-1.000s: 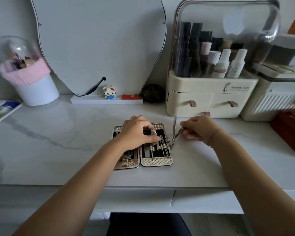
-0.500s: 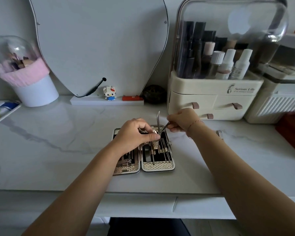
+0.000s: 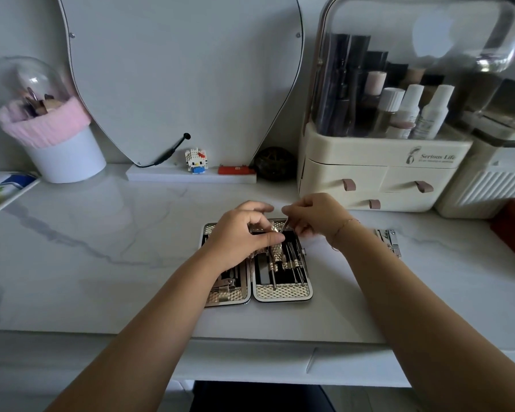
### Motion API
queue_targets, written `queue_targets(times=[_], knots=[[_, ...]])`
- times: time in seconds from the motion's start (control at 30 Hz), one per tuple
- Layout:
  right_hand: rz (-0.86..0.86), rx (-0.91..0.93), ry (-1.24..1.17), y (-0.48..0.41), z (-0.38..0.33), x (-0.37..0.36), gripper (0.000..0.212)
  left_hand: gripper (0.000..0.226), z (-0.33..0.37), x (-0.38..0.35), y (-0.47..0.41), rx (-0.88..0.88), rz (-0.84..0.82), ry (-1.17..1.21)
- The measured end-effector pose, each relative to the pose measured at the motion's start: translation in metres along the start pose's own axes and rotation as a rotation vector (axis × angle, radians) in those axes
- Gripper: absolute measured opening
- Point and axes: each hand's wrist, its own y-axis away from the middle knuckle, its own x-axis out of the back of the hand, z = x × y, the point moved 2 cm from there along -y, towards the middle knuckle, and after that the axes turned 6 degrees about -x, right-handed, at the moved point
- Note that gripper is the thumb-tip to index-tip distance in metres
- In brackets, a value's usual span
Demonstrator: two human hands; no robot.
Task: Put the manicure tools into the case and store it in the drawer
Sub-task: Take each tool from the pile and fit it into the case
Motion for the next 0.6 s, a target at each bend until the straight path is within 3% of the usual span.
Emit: queue_targets(times=[0.17, 0.6], knots=[[-0.088, -0.071, -0.290, 0.0003, 0.0060, -0.0018, 0.011, 0.014, 0.0013, -0.0005, 0.0005, -0.008, 0.014, -0.014], [-0.161, -0.162, -0.422, -0.0008, 0.0103, 0.0010, 0.010, 0.013, 0.0013, -0.0007, 0.0010, 0.001, -0.002, 0.023]])
